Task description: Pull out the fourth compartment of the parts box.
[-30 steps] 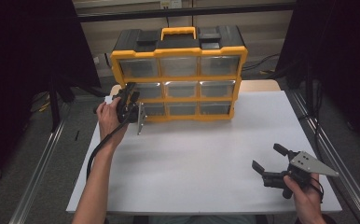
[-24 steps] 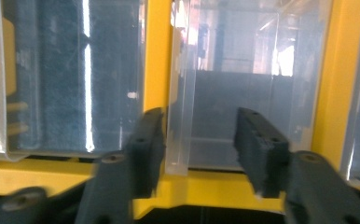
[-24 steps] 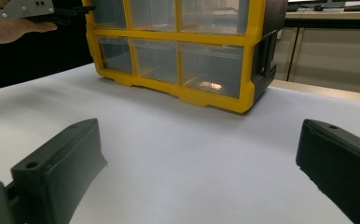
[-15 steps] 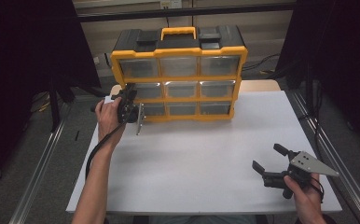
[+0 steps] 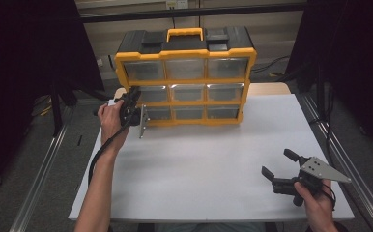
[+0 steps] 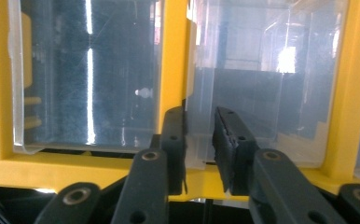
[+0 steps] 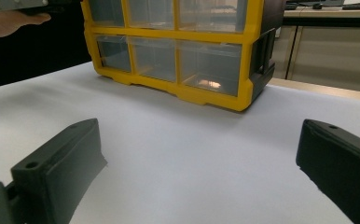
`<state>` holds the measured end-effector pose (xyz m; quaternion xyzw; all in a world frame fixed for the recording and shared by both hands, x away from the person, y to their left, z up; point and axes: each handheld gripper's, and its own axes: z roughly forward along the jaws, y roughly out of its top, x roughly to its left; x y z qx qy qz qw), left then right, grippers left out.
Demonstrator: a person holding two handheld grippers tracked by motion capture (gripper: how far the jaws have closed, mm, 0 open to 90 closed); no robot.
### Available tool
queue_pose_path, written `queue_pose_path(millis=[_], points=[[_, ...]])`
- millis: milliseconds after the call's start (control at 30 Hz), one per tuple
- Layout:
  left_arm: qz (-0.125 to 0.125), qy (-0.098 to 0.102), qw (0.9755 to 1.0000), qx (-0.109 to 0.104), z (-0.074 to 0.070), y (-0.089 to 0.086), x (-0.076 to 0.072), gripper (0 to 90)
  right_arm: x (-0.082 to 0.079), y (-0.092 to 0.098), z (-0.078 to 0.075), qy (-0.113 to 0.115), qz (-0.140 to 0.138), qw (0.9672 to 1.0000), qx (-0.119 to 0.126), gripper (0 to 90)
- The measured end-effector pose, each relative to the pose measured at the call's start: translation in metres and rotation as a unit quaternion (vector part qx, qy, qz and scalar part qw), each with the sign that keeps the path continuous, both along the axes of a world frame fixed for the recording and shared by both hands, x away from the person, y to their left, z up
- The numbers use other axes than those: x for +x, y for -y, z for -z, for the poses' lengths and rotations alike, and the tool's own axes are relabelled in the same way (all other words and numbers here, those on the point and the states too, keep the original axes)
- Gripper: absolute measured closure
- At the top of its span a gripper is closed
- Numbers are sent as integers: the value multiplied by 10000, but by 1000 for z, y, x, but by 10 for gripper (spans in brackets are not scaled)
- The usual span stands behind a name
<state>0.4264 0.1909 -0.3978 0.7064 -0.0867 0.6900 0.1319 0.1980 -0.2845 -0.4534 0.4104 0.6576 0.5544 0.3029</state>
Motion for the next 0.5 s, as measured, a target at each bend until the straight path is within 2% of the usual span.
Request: queue_pose_path(millis=[67,100,167,267,300,333,500], points=[[-132,-32,9999,106,-4,2,-2,782,0,0,0,-27,1,10000,8,2],[-128,-100,9998,84,-4,2,-1,783,0,0,0,-37,3,10000,15,2],[-172,-64,9998,42,-2,3,-2,784,0,0,0,-12,5,10000,10,2],[-180,-50,9998,57,-2,2,-2,785,0,0,0,1,7,10000,7,2],[-45,-78,9999,-63,0,2,-1,786,0,0,0,1,4,10000,10,2],[-107,-66,9999,20,-1,2,-2,786,0,0,0,-1,12,10000,30,2],[-77,4,9999,90,-2,2,-3,786,-1,1,0,0,-5,10000,41,2]])
